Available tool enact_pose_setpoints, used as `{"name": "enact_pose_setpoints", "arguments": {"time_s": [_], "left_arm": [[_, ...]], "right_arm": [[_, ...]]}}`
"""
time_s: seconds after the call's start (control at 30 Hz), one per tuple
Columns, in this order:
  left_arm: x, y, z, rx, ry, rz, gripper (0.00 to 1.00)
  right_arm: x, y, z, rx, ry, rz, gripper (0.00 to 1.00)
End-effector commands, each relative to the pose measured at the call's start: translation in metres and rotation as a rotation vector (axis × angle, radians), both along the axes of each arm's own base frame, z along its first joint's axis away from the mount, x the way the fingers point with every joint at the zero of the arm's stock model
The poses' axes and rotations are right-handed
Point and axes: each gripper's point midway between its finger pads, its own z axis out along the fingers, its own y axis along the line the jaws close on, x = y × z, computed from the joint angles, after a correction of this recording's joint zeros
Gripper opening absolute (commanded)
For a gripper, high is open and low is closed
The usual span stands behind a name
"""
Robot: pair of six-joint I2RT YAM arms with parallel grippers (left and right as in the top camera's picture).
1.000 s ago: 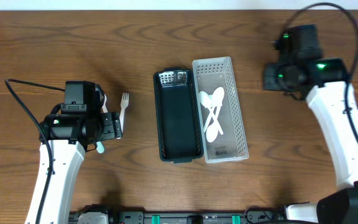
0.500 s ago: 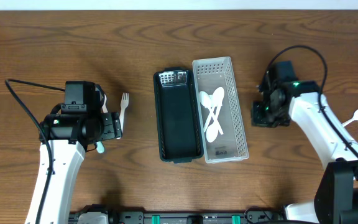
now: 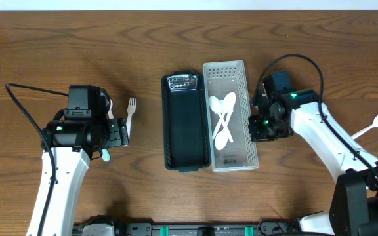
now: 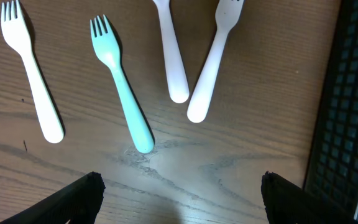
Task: Pack container
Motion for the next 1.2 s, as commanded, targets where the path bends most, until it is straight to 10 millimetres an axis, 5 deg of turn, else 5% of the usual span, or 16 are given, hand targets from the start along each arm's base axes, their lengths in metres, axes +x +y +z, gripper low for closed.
{"name": "enact_pose_setpoints", "arguments": {"time_s": [0.0,0.23,0.37,0.53,0.67,0.7,0.73,0.77,0.87,0.93,1.0,1.17], "left_arm": [[0.004,0.003,0.005,0.007,-0.016,0.01,0.84],[0.002,0.003,0.003,0.007,-0.009,0.01,0.84],[0.0,0.003,0.001,0.007,-0.001,0.01,0.84],[0.001,0.003,0.001,0.007,-0.002,0.01,0.84],[0.001,0.003,0.001,0.007,-0.002,0.01,0.84],[0.001,0.003,0.001,0.007,-0.002,0.01,0.84],[0.001,0.003,0.001,0.007,-0.002,0.01,0.84],[0.001,0.003,0.001,0.007,-0.002,0.01,0.84],[0.001,0.003,0.001,0.007,-0.002,0.01,0.84],[0.001,0.003,0.001,0.007,-0.002,0.01,0.84],[0.001,0.003,0.001,0.007,-0.002,0.01,0.84],[0.002,0.003,0.002,0.007,-0.006,0.01,0.84]], "right_arm": [[-0.002,0.012,0.001,0.05,0.002,0.035,0.03],[0.005,0.022,0.005,0.106,-0.025,0.04,0.03],[0.01,0.011,0.002,0.053,-0.042,0.017,0.05],[0.032,-0.051,0.003,-0.203,-0.104,-0.206,0.07],[0.059,-0.105,0.045,-0.283,-0.206,-0.436,0.12],[0.067,-0.114,0.057,-0.277,-0.238,-0.474,0.29],[0.074,-0.124,0.071,-0.27,-0.276,-0.511,0.77],[0.08,-0.136,0.083,-0.278,-0.314,-0.538,0.89],[0.09,-0.174,0.111,-0.287,-0.383,-0.658,0.79],[0.087,-0.204,0.117,-0.28,-0.391,-0.809,0.82],[0.08,-0.234,0.114,-0.28,-0.372,-0.953,0.95],[0.061,-0.3,0.094,-0.305,-0.313,-1.163,0.91]]}}
